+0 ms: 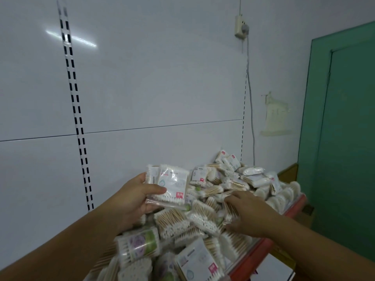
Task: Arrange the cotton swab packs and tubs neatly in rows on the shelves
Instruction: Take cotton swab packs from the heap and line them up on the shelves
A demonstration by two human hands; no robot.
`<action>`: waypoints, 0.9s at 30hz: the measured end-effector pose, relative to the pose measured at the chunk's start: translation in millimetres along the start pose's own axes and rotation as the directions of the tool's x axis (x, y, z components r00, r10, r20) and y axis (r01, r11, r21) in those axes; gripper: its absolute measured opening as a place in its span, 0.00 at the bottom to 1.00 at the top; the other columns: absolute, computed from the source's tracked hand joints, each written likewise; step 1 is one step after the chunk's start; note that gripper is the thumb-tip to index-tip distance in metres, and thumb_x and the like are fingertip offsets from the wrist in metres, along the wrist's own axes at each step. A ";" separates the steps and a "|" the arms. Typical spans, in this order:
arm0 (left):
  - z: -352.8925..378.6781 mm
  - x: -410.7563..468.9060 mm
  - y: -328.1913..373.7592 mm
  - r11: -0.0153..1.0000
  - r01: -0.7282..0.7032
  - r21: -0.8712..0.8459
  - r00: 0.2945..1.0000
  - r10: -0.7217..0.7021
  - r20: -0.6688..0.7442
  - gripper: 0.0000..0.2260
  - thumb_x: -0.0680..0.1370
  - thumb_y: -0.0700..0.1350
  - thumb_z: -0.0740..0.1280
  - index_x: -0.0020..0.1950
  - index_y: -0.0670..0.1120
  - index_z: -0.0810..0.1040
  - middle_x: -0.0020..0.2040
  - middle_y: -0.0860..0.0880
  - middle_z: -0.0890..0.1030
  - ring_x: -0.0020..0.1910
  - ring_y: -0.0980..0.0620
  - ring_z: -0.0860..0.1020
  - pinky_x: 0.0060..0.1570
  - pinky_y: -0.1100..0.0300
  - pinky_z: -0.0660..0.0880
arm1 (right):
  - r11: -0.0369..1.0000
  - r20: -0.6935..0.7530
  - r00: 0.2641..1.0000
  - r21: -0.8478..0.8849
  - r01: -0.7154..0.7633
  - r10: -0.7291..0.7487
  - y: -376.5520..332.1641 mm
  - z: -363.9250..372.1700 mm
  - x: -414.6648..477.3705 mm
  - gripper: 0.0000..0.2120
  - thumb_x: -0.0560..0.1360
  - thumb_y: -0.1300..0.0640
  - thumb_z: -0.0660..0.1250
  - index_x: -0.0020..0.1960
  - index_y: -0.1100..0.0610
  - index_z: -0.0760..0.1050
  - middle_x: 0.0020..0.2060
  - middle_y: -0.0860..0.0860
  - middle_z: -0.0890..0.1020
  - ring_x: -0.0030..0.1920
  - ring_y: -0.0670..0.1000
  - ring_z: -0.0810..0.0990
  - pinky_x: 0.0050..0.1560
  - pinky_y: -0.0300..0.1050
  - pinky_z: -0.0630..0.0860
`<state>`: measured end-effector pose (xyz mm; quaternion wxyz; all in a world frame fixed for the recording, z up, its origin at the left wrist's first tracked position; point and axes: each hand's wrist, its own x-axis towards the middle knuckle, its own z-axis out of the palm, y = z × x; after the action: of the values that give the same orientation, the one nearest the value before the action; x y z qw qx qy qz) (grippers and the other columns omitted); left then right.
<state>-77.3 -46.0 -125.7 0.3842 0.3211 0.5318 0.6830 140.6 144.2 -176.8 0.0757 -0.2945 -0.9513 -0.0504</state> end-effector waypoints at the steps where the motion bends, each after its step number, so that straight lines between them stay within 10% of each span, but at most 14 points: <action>1: -0.6 -0.6 0.6 1.000 -0.003 0.003 1.000 0.003 0.000 0.19 0.73 0.26 0.64 0.61 0.40 0.75 0.51 0.38 0.84 0.45 0.41 0.84 0.35 0.56 0.81 | 1.000 0.023 1.000 0.027 0.016 -0.017 0.7 -0.6 -0.2 0.36 0.71 0.36 0.65 0.73 0.49 0.61 0.71 0.50 0.63 0.71 0.53 0.60 0.69 0.52 0.63; 11: -13.9 -9.7 -0.5 0.999 0.001 0.043 1.000 -0.001 -0.011 0.17 0.73 0.28 0.65 0.60 0.40 0.76 0.51 0.39 0.84 0.46 0.42 0.84 0.36 0.56 0.81 | 0.999 0.057 0.997 -0.007 0.053 -0.052 3.2 -3.2 -7.8 0.37 0.74 0.61 0.67 0.77 0.50 0.53 0.77 0.51 0.48 0.77 0.52 0.49 0.71 0.45 0.62; 19: -12.7 -16.2 -1.1 0.996 -0.040 0.077 0.992 0.049 -0.118 0.16 0.73 0.30 0.67 0.59 0.41 0.76 0.52 0.40 0.84 0.46 0.42 0.84 0.36 0.56 0.81 | 0.953 -0.375 0.927 0.269 0.139 -0.029 -3.5 -19.1 -11.5 0.21 0.73 0.61 0.62 0.65 0.52 0.65 0.56 0.49 0.74 0.55 0.50 0.76 0.49 0.43 0.73; 21: -7.6 -26.9 0.5 0.992 -0.093 0.091 0.980 0.107 -0.165 0.16 0.73 0.31 0.68 0.60 0.42 0.75 0.52 0.40 0.83 0.46 0.42 0.84 0.35 0.55 0.81 | 0.697 -0.360 0.912 0.705 0.127 0.198 -20.0 -40.0 -16.5 0.14 0.76 0.65 0.59 0.57 0.51 0.71 0.49 0.51 0.79 0.44 0.48 0.79 0.39 0.42 0.74; 24: 1.8 -55.3 2.0 0.960 -0.195 0.203 0.941 0.242 -0.239 0.17 0.73 0.31 0.69 0.59 0.45 0.76 0.50 0.43 0.85 0.45 0.42 0.84 0.43 0.48 0.82 | -0.201 -0.112 0.958 0.965 0.168 0.264 -50.2 -66.2 -25.3 0.14 0.76 0.69 0.51 0.47 0.58 0.74 0.45 0.61 0.80 0.43 0.59 0.81 0.38 0.53 0.81; 27: 10.6 -94.7 -7.4 0.936 -0.264 0.233 0.889 0.330 -0.318 0.19 0.71 0.30 0.70 0.58 0.46 0.76 0.49 0.43 0.85 0.46 0.42 0.84 0.45 0.46 0.80 | -0.431 -0.079 0.996 0.898 0.089 0.042 -80.9 -63.4 -42.6 0.14 0.76 0.69 0.51 0.49 0.61 0.75 0.43 0.60 0.82 0.38 0.58 0.82 0.29 0.49 0.81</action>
<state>-19.8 -122.0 -133.3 0.1422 0.3054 0.5967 0.7283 136.6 45.3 -126.0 0.3250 -0.0694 -0.5522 0.7646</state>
